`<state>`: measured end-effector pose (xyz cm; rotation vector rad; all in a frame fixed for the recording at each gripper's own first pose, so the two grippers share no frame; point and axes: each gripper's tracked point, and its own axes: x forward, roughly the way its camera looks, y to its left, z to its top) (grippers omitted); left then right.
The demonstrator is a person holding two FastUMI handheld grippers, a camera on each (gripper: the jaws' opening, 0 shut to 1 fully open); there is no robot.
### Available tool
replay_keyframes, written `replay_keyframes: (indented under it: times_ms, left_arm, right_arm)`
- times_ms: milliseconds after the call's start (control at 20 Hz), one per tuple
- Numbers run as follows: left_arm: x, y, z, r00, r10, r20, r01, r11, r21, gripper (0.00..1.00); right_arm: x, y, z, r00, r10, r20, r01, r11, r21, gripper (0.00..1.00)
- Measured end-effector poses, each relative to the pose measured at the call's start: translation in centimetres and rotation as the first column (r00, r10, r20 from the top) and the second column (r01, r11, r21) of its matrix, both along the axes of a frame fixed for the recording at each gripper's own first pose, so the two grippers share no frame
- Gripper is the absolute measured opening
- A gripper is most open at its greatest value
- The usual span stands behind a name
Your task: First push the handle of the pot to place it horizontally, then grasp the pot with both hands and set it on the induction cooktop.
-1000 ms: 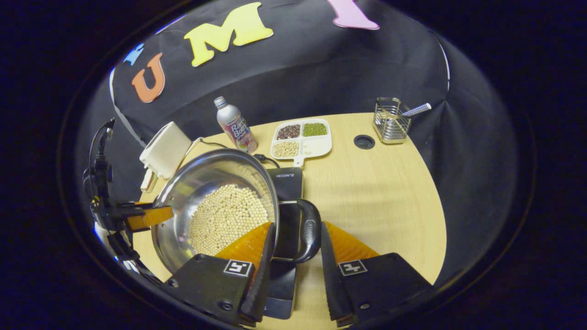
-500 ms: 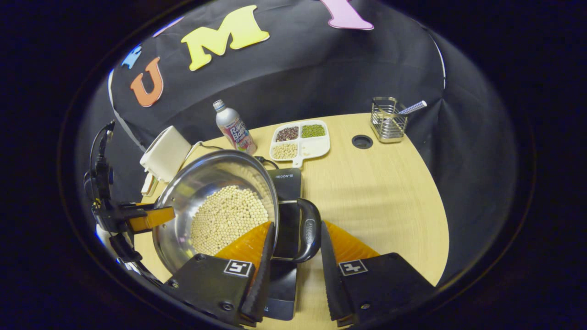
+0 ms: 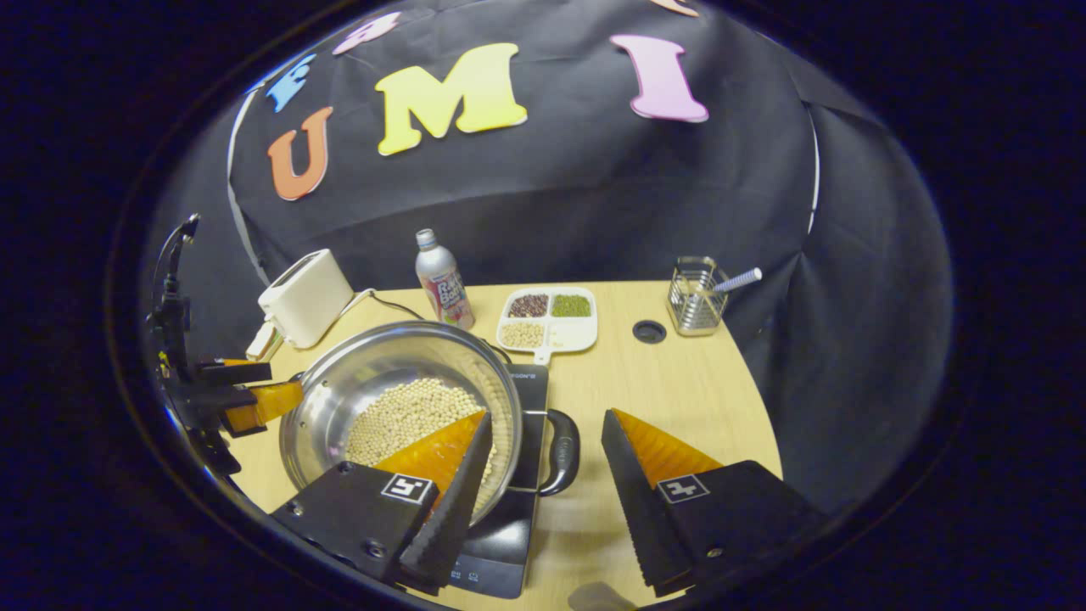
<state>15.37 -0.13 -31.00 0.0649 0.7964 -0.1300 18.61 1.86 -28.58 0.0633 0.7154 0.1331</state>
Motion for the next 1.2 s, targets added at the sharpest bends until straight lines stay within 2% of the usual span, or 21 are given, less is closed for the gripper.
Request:
replay_keyframes:
  times_ms: [250, 450, 700, 850, 1000, 1150, 1200]
  left_arm:
    - [-0.9, 0.5, 1.6, 0.999, -0.005, 0.052, 0.006, 1.000, 0.000, 0.97]
    - [-1.7, 1.2, 3.7, 0.995, 0.006, 0.102, -0.004, 1.000, -0.018, 0.97]
    - [-2.9, 3.3, 8.4, 0.976, -0.011, 0.217, 0.009, 1.000, 0.011, 0.97]
    - [-3.5, 5.2, 13.0, 0.947, 0.010, 0.322, -0.015, 1.000, 0.011, 0.97]
    - [-4.4, 6.8, 18.3, 0.904, 0.042, 0.425, -0.037, 0.999, -0.020, 0.97]
    - [-4.8, 7.5, 23.1, 0.854, 0.056, 0.517, -0.056, 0.998, -0.015, 0.97]
    - [-5.1, 8.0, 24.7, 0.839, 0.060, 0.540, -0.059, 0.998, -0.019, 0.96]
  right_arm:
    - [-1.9, 3.2, 1.0, 0.999, 0.031, 0.041, -0.030, 0.999, -0.033, 0.82]
    - [-2.7, 4.4, 2.9, 0.997, 0.020, 0.077, -0.016, 0.999, -0.043, 0.82]
    - [-4.0, 6.1, 8.1, 0.981, 0.030, 0.193, -0.013, 0.996, -0.092, 0.82]
    - [-5.0, 7.9, 13.5, 0.952, 0.047, 0.302, -0.018, 0.995, -0.098, 0.82]
    - [-5.6, 9.4, 19.2, 0.912, 0.046, 0.407, -0.015, 0.997, -0.080, 0.82]
    - [-6.7, 10.8, 24.6, 0.867, 0.038, 0.497, -0.014, 0.999, -0.052, 0.82]
    - [-7.1, 11.2, 25.9, 0.854, 0.037, 0.519, -0.013, 0.999, -0.050, 0.91]
